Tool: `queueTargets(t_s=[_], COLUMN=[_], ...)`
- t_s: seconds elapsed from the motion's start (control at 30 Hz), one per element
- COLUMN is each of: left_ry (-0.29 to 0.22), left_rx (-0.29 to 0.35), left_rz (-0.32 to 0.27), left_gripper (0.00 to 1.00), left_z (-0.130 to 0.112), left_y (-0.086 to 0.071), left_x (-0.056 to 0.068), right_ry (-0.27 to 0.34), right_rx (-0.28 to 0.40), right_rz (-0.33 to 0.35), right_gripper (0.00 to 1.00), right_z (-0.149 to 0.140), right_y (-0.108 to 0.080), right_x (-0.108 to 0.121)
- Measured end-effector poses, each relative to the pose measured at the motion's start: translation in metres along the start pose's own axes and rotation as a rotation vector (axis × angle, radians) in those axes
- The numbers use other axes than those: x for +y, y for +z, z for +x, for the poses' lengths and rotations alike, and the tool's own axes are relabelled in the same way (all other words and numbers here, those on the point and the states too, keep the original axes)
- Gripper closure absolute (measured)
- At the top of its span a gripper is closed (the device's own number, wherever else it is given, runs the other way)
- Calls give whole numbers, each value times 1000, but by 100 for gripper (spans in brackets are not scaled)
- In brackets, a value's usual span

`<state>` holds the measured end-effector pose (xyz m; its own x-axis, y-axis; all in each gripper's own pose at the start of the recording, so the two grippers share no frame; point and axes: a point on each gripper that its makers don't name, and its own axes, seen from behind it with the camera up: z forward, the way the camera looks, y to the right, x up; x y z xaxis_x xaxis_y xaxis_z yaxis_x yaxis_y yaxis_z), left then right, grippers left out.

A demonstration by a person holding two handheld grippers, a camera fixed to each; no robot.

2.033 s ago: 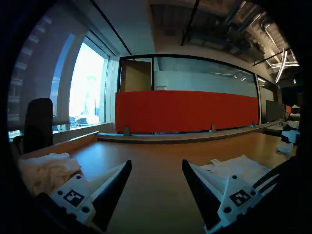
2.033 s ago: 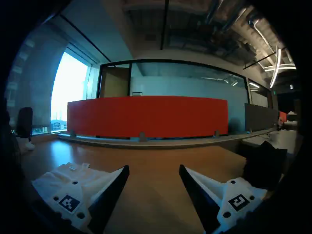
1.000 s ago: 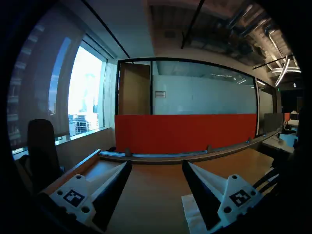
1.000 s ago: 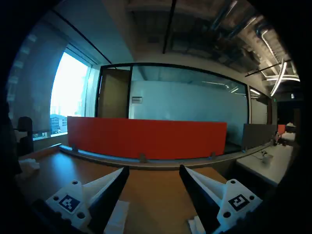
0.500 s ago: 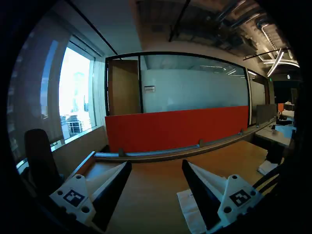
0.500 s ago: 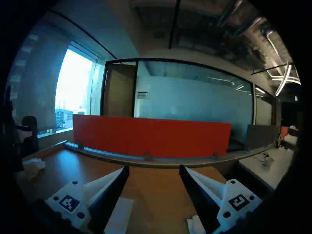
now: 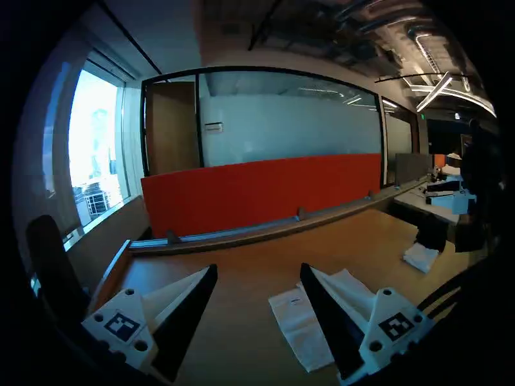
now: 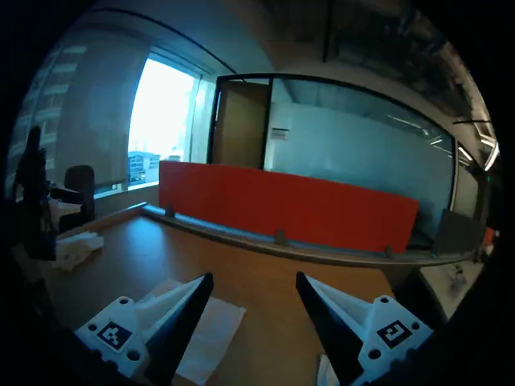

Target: Fold towel

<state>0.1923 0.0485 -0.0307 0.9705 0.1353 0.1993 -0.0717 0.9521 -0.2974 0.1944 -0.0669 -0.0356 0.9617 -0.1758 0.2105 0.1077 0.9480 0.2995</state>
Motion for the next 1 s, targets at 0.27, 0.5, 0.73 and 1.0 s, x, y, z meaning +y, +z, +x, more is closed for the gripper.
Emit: queueTargets(t_s=[0.27,0.5,0.73,1.0], left_ry=[26,32,44,73], left_rx=[-76,-109,-140,-188], left_rz=[-115,-170,-209,-249], left_gripper=[4,4,4,4], left_z=[-26,-46,-71,-109], left_y=[4,8,12,20], left_x=[28,43,58,76], right_ry=[-78,-124,-139,-143], right_rx=[-93,-155,-202,-231], right_rz=[128,200,236,283], right_gripper=[1,1,0,0], right_z=[-21,-45,-74,-110], right_y=[5,10,16,22], right_x=[-24,-37,-46,-64])
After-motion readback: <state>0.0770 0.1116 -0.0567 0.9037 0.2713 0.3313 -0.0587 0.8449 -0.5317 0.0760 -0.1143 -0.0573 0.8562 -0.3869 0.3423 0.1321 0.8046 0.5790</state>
